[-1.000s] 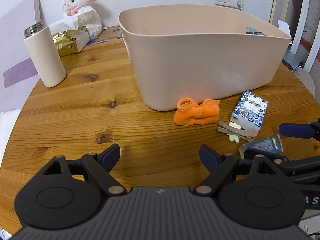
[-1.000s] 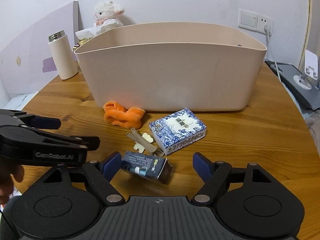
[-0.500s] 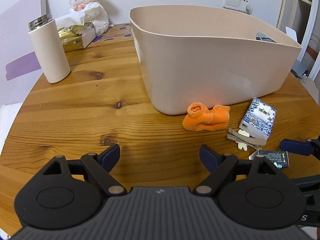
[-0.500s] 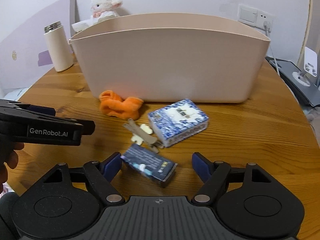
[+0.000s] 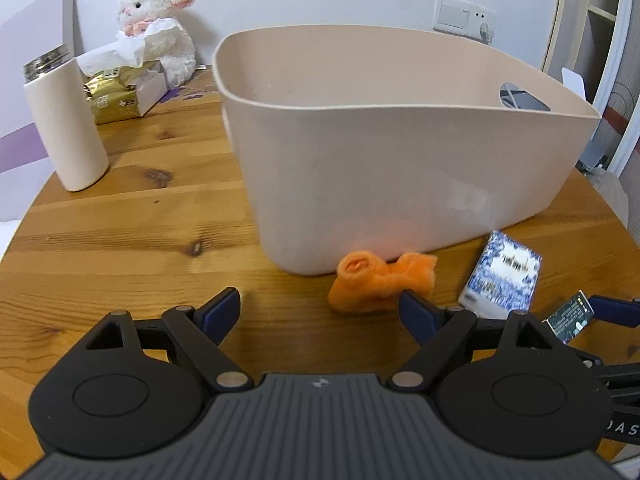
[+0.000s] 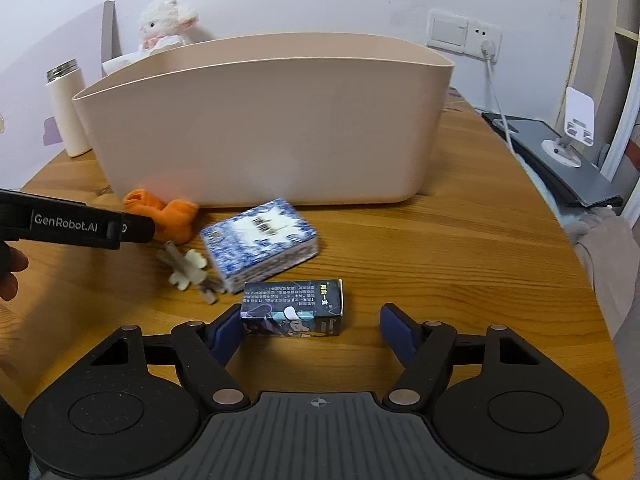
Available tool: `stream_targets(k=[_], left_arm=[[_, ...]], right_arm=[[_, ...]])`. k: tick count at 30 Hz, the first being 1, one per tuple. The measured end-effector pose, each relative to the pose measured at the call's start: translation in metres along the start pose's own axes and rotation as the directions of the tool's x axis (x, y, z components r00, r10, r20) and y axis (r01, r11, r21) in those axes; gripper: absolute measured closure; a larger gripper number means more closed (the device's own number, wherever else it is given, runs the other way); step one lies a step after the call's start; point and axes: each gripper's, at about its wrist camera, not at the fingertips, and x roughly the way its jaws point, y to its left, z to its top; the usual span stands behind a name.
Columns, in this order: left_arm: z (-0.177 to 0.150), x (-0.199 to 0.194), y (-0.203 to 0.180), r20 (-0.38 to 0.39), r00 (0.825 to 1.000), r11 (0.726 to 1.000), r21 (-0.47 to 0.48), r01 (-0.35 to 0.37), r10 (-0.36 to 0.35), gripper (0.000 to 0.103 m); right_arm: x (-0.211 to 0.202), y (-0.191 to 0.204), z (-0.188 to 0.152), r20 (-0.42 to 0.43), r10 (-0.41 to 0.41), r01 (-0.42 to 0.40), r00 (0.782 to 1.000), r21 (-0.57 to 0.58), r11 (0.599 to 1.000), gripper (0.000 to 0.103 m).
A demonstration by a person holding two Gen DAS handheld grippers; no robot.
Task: Organize objects
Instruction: 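Grasp the navy card box with the right gripper while the left grasps the orange sock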
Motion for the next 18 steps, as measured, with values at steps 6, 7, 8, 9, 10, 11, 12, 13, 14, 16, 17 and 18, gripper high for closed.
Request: stream_targets(k=[6, 7, 8, 9, 10, 11, 12, 13, 14, 16, 17, 18], left_arm=[[0.003, 0.010, -0.007, -0.016, 1.000, 0.999, -0.027, 0.021, -0.021, 0.018], [0.003, 0.013, -0.007, -0.027, 0.999, 0.999, -0.036, 0.021, -0.022, 0.025], [0.002, 0.013, -0.008, -0.024, 1.000, 0.999, -0.035, 0.011, -0.012, 0.030], [0.002, 0.012, -0.009, -0.019, 1.000, 0.999, -0.035, -0.006, 0.005, 0.034], [0.002, 0.012, -0.009, -0.016, 1.000, 0.999, -0.037, -0.007, 0.007, 0.038], [0.003, 0.011, -0.009, -0.014, 1.000, 0.999, -0.040, -0.002, 0.001, 0.044], [0.003, 0.011, -0.009, -0.012, 1.000, 0.999, -0.038, 0.003, -0.003, 0.048], [0.003, 0.010, -0.010, -0.011, 1.000, 0.999, -0.032, 0.012, -0.013, 0.058], [0.002, 0.009, -0.010, -0.012, 1.000, 0.999, -0.028, 0.024, -0.024, 0.070], [0.002, 0.008, -0.011, -0.017, 0.999, 0.999, -0.026, 0.046, -0.046, 0.080], [0.002, 0.008, -0.012, -0.019, 0.999, 0.999, -0.026, 0.047, -0.047, 0.082], [0.001, 0.008, -0.012, -0.019, 0.999, 0.999, -0.026, 0.047, -0.048, 0.083]], right_arm=[[0.004, -0.001, 0.002, 0.020, -0.013, 0.013, 1.000, 0.002, 1.000, 0.040], [0.004, -0.001, 0.002, 0.023, -0.012, 0.012, 1.000, 0.002, 1.000, 0.044], [0.004, -0.001, 0.003, 0.026, -0.010, 0.010, 1.000, 0.001, 1.000, 0.046], [0.004, -0.001, 0.003, 0.029, -0.009, 0.009, 1.000, 0.000, 1.000, 0.050], [0.004, 0.000, 0.003, 0.031, -0.007, 0.007, 1.000, -0.001, 1.000, 0.054], [0.004, 0.000, 0.003, 0.031, -0.007, 0.007, 0.999, -0.002, 1.000, 0.054], [0.004, 0.000, 0.003, 0.032, -0.007, 0.007, 0.999, -0.002, 1.000, 0.054], [0.005, 0.001, 0.003, 0.032, -0.007, 0.007, 0.999, -0.003, 1.000, 0.055], [0.005, 0.001, 0.003, 0.033, -0.007, 0.007, 0.999, -0.004, 1.000, 0.055], [0.005, 0.001, 0.003, 0.032, -0.007, 0.007, 0.999, -0.004, 1.000, 0.055], [0.005, 0.001, 0.003, 0.032, -0.006, 0.006, 0.999, -0.003, 1.000, 0.055], [0.005, 0.001, 0.003, 0.030, -0.005, 0.005, 1.000, -0.002, 1.000, 0.055]])
